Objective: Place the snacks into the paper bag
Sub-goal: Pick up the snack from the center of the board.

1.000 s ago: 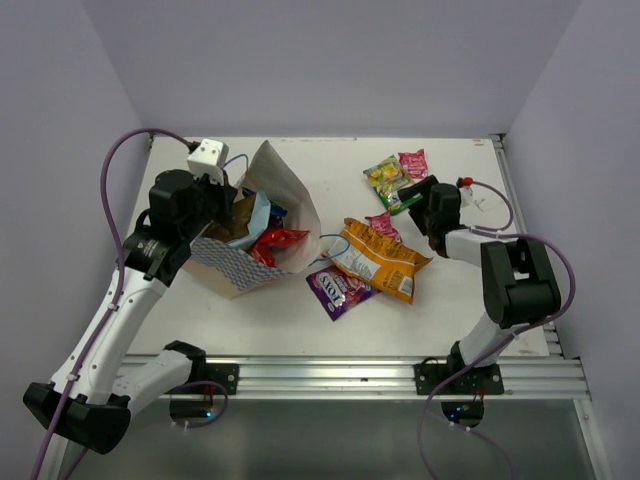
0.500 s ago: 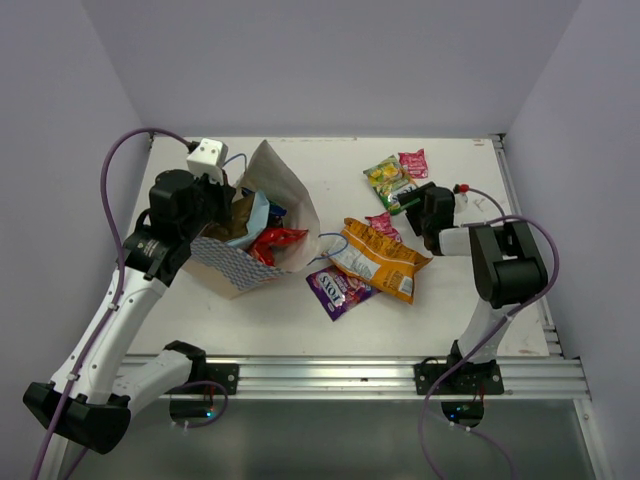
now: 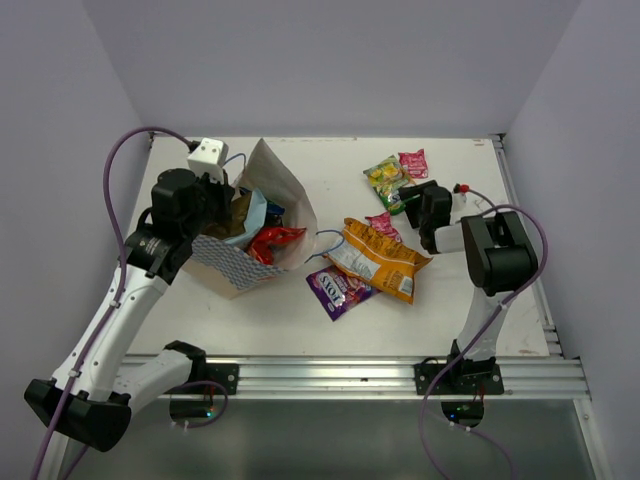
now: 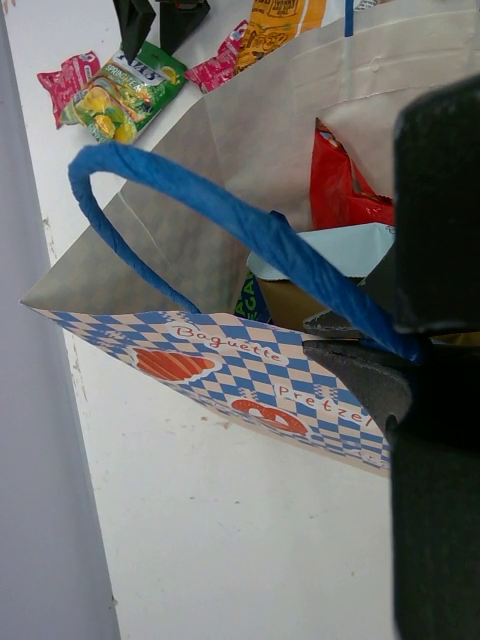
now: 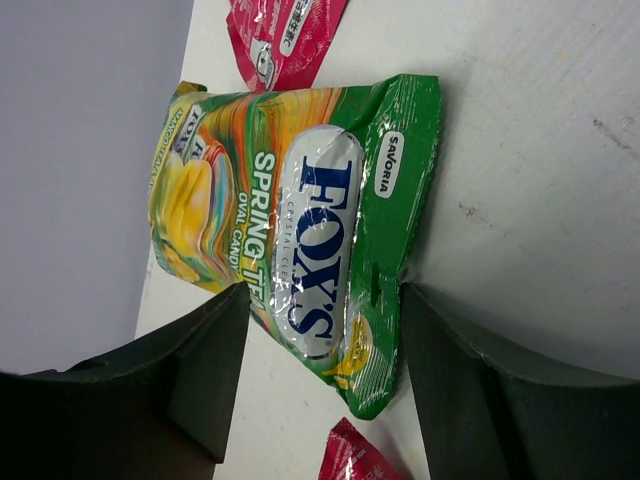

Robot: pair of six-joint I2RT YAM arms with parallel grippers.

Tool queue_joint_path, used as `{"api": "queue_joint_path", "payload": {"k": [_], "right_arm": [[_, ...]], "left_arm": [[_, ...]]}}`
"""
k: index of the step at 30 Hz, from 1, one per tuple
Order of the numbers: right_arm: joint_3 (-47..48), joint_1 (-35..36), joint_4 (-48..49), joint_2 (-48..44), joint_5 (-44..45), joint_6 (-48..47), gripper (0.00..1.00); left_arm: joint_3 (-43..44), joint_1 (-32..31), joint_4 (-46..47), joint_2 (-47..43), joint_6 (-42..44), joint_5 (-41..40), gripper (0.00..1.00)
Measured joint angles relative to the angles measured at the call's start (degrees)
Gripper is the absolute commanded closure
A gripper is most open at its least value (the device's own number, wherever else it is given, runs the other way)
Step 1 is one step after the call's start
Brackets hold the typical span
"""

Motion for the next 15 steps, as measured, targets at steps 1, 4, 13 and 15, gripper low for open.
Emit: {"api": "queue_joint_path", "payload": {"k": [1,4,13,15], "right_arm": [[0.11,0.0,0.31,0.28,0.22,0.17,0.37],[0.46,0.0,1.7,1.62,0.94,0.76,0.46],[1.05,-0.22,5.35,5.75,0.9,1.86,0.94],[0.94,-0.22,5.6,5.99,0.9,1.79,1.0]], "left_arm": [[0.0,0.0,0.0,0.0,0.0,-0.04,1.0],[0.0,0.0,0.0,0.02,0.02,-0.04,1.0],[0.0,0.0,0.0,0.13,0.07,-0.31,1.0],[0.0,0.0,0.0,0.17,0.07,-0.33,1.0]]}}
